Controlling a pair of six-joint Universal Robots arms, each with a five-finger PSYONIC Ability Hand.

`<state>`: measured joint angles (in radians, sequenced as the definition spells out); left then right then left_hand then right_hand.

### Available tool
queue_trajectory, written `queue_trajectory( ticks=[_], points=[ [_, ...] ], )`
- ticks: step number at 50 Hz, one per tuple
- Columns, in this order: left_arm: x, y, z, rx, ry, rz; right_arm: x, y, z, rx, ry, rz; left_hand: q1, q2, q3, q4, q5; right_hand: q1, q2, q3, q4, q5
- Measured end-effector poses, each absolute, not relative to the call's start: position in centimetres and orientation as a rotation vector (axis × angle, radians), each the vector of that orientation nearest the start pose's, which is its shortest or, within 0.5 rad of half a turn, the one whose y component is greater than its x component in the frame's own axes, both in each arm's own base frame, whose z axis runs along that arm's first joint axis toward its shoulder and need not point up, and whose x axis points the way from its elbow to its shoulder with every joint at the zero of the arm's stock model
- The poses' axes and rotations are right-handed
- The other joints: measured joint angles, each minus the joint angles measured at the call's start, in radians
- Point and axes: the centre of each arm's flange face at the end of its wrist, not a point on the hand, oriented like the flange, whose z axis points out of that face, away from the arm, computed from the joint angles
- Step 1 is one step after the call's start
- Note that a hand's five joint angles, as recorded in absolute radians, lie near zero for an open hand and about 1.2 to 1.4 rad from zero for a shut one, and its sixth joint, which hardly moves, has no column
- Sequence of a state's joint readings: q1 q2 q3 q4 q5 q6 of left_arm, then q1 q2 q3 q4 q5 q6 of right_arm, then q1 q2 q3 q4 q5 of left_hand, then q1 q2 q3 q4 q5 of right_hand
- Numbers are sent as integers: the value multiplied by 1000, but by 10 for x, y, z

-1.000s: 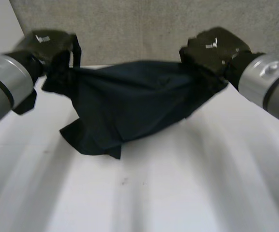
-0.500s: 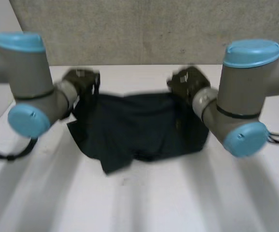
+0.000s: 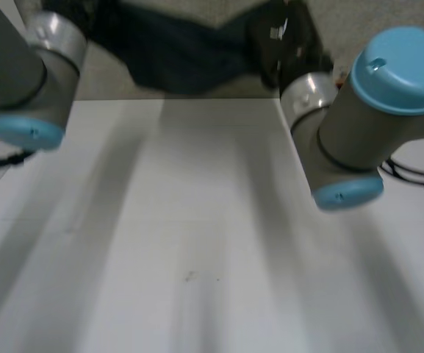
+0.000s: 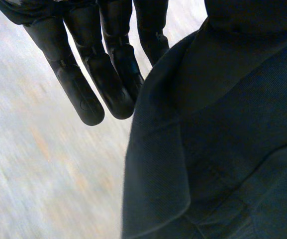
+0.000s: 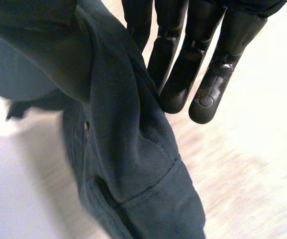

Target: Fold the shorts.

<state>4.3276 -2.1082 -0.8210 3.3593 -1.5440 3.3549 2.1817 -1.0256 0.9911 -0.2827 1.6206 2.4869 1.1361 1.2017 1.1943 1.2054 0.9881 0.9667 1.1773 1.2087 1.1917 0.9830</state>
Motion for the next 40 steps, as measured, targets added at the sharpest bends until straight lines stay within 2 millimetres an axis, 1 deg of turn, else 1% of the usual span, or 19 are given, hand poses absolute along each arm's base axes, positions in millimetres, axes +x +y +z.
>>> queue_trajectory(
  ticks=[1,2,3,4,5,6,8,9,14,16,17,19,20,21,22,24,29,35,40],
  points=[
    [-292,-369,351,586,1769,-2722,362,-294,306,-1105,1620,-2535,0,0,0,0,0,0,0,0,0,0],
    [-290,-369,329,618,1873,-2642,358,-285,288,-1187,1738,-2414,0,0,0,0,0,0,0,0,0,0],
    [-290,-369,329,618,1873,-2642,358,-285,288,-1187,1738,-2414,0,0,0,0,0,0,0,0,0,0],
    [-288,-367,308,650,1973,-2557,355,-277,273,-1245,1818,-2315,0,0,0,0,0,0,0,0,0,0],
    [-288,-367,308,650,1973,-2557,355,-277,273,-1245,1818,-2315,0,0,0,0,0,0,0,0,0,0],
    [-284,-362,278,698,2119,-2421,352,-266,255,-1307,1901,-2194,0,0,0,0,0,0,0,0,0,0],
    [-284,-362,278,698,2119,-2421,352,-266,255,-1307,1901,-2194,0,0,0,0,0,0,0,0,0,0],
    [-278,-351,237,761,2319,-2206,349,-251,231,-1369,1979,-2048,0,0,0,0,0,0,0,0,0,0],
    [-272,-334,190,825,2534,-1925,348,-237,201,-1418,2036,-1887,0,0,0,0,0,0,0,0,0,0],
    [-270,-328,177,841,2587,-1842,348,-231,188,-1418,2057,-1813,0,-1,0,0,0,0,0,0,0,0],
    [-269,-327,173,845,2601,-1821,348,-229,185,-1411,2063,-1794,0,-1,0,0,0,0,0,0,0,0],
    [-268,-324,168,852,2622,-1784,348,-228,181,-1376,2076,-1765,-300,-336,-307,-319,-281,0,0,0,0,0],
    [-268,-323,167,853,2625,-1779,348,-229,180,-1359,2081,-1756,-300,-336,-307,-319,-281,0,0,0,0,0],
    [-268,-322,167,854,2628,-1774,348,-229,180,-1321,2091,-1742,-633,-632,-620,-639,-597,0,0,0,0,0],
    [-268,-322,167,855,2629,-1773,348,-230,179,-1276,2101,-1728,-764,-790,-768,-791,-747,0,0,0,0,0],
    [-268,-322,168,855,2627,-1776,348,-231,179,-1220,2114,-1713,-806,-853,-840,-864,-822,0,0,0,0,0],
    [-264,-317,176,845,2615,-1794,349,-235,170,-1041,2170,-1635,-807,-877,-865,-886,-849,0,0,0,1,0],
    [-251,-305,187,810,2607,-1800,348,-235,158,-966,2213,-1571,-807,-877,-865,-886,-849,8,0,0,4,0],
    [-237,-281,199,798,2585,-1850,346,-234,155,-951,2229,-1549,-735,-799,-793,-810,-762,8,0,0,4,0]
  ],
)
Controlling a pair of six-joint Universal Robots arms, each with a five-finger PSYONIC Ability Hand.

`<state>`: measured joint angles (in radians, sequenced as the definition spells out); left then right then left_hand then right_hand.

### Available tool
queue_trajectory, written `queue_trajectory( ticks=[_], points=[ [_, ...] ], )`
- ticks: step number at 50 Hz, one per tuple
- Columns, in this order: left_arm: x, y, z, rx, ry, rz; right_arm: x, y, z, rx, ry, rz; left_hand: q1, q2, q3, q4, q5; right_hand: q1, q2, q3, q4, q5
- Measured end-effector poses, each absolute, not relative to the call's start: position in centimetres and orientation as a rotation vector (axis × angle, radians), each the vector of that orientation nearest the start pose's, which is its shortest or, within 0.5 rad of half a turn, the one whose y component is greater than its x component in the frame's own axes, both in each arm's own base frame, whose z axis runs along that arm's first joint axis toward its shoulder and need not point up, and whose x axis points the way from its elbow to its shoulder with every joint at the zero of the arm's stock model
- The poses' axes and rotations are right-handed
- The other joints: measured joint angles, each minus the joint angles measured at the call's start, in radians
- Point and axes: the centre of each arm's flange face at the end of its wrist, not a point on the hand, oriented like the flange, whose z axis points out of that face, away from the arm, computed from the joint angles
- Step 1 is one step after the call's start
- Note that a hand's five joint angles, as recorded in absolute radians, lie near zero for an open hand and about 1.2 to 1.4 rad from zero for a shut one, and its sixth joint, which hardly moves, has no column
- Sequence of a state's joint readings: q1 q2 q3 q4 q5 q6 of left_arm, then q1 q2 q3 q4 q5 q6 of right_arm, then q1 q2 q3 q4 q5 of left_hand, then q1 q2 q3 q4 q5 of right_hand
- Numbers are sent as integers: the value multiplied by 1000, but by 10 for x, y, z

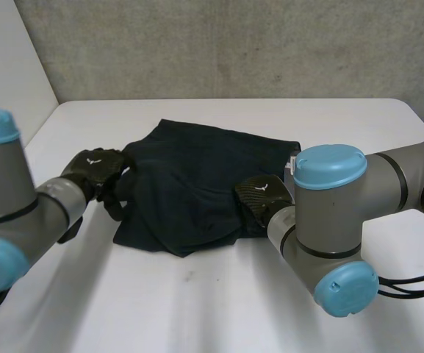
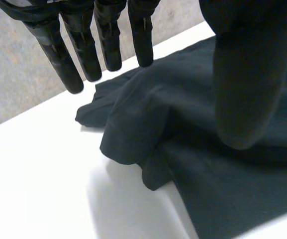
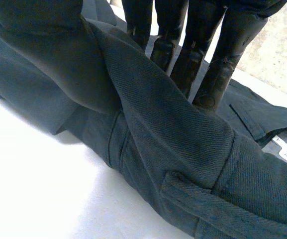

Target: Fold the shorts.

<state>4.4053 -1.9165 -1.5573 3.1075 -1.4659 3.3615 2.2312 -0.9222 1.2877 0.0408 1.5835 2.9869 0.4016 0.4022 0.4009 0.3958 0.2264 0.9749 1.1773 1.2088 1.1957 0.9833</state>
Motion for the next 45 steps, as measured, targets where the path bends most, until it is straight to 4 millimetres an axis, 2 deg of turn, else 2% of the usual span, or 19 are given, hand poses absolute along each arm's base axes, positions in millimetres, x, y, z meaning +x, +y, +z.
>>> queue_trajectory(
  ticks=[7,13,19,31,45],
  points=[
    [-233,-245,198,906,2598,-1929,343,-234,158,-949,2234,-1551,165,157,157,168,156,0,0,0,0,0],
    [-231,-234,190,970,2627,-1926,336,-236,161,-928,2247,-1556,196,197,195,206,191,0,0,0,0,0],
    [-227,-241,178,1010,2610,-1890,331,-236,164,-916,2256,-1550,197,201,196,207,194,0,0,0,0,0],
    [-229,-267,148,1069,2581,-1805,329,-233,165,-929,2265,-1511,193,199,194,203,191,0,0,0,0,0],
    [-238,-288,136,1078,2580,-1799,330,-229,164,-946,2251,-1491,197,196,196,197,189,0,0,0,1,0]
  ],
)
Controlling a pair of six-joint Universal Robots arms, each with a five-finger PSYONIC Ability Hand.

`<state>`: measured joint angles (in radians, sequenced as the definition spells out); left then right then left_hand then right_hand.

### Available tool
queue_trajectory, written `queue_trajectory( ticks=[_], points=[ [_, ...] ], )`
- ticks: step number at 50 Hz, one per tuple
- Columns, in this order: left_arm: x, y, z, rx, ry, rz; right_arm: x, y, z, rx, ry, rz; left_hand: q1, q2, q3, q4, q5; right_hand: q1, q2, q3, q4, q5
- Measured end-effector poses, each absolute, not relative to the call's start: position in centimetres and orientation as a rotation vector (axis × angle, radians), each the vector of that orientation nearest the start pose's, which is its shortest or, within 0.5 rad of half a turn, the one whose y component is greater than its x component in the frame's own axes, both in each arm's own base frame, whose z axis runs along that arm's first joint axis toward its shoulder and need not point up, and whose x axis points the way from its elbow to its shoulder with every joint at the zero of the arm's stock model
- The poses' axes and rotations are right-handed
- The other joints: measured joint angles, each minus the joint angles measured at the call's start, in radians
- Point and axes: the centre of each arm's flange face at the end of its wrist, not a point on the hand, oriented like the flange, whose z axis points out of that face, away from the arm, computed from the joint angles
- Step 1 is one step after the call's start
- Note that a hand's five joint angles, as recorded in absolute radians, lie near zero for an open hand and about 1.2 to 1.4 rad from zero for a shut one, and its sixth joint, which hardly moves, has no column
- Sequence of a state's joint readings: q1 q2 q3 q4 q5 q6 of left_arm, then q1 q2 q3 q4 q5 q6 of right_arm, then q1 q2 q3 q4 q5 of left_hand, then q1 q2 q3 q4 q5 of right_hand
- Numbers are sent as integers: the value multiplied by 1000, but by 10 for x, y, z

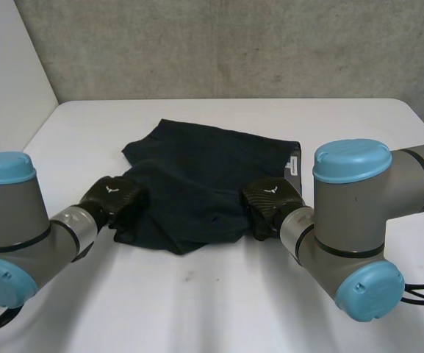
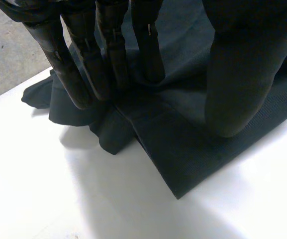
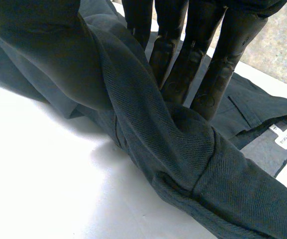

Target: Fold the shorts.

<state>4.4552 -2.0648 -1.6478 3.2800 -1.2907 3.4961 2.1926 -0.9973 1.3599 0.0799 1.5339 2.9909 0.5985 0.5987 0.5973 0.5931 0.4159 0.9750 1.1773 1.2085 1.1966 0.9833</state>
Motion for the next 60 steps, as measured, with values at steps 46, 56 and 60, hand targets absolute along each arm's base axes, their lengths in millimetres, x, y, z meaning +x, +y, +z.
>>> queue_trajectory(
  ticks=[46,56,60],
  points=[
    [-241,-296,121,1087,2615,-1748,328,-230,164,-955,2250,-1497,118,129,126,117,125,0,0,0,3,0],
    [-242,-296,120,1114,2595,-1740,328,-230,164,-958,2249,-1497,185,185,179,177,181,0,0,0,3,0],
    [-242,-296,119,1158,2556,-1731,329,-230,164,-959,2249,-1498,532,521,516,523,519,0,0,0,3,0]
  ],
)
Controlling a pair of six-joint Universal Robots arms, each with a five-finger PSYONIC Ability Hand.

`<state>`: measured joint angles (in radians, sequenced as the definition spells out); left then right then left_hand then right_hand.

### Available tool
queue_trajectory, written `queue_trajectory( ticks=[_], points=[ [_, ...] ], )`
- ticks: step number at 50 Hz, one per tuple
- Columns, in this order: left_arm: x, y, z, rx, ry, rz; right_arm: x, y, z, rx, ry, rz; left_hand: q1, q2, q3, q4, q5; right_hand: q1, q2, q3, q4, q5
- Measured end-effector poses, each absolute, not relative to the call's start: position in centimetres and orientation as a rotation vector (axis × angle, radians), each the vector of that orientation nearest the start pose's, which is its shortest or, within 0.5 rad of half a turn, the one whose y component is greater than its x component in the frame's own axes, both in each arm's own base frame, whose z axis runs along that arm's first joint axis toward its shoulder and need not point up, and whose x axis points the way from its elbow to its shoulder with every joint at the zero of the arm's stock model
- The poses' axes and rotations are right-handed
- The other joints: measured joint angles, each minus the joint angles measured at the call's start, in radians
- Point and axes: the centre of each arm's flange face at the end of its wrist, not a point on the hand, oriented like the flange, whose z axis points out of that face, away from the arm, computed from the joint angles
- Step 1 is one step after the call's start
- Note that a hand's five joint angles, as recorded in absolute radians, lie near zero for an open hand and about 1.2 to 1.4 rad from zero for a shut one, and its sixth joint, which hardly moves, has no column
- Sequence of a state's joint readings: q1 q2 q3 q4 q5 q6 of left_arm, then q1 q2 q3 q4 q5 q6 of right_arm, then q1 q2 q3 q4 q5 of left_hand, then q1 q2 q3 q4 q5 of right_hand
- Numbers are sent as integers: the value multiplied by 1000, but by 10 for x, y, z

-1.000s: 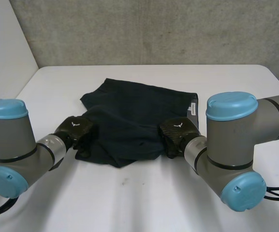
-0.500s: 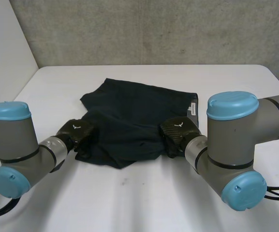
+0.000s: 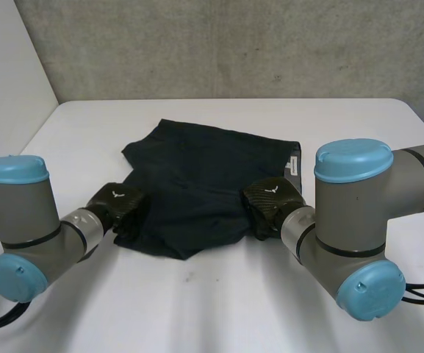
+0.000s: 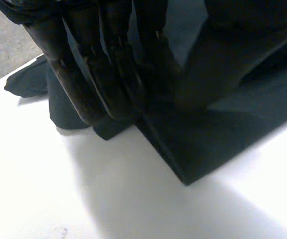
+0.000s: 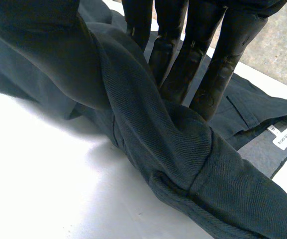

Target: Fold the shorts.

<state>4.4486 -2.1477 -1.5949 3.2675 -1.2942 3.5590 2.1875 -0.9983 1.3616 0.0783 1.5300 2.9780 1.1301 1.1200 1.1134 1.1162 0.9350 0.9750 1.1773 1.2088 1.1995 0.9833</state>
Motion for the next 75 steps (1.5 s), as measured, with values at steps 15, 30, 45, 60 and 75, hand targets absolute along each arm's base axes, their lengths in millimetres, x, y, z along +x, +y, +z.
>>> queue_trajectory(
  ticks=[15,30,45,60,75],
  points=[
    [-232,-285,150,1116,2465,-1684,323,-233,179,-960,2238,-1530,18,77,72,85,52,0,0,0,0,0],
    [-223,-257,173,1102,2489,-1761,316,-232,185,-1006,2255,-1502,-157,-139,-125,-128,-120,0,0,0,0,0],
    [-232,-263,136,1169,2671,-1653,317,-233,181,-955,2264,-1483,-479,-480,-468,-478,-477,0,0,0,0,1],
    [-242,-285,129,1189,2632,-1683,316,-232,178,-970,2269,-1479,-479,-480,-471,-479,-477,0,0,0,0,0],
    [-242,-294,121,1173,2627,-1660,316,-233,178,-975,2268,-1484,27,68,67,71,33,0,0,0,0,0]
  ],
)
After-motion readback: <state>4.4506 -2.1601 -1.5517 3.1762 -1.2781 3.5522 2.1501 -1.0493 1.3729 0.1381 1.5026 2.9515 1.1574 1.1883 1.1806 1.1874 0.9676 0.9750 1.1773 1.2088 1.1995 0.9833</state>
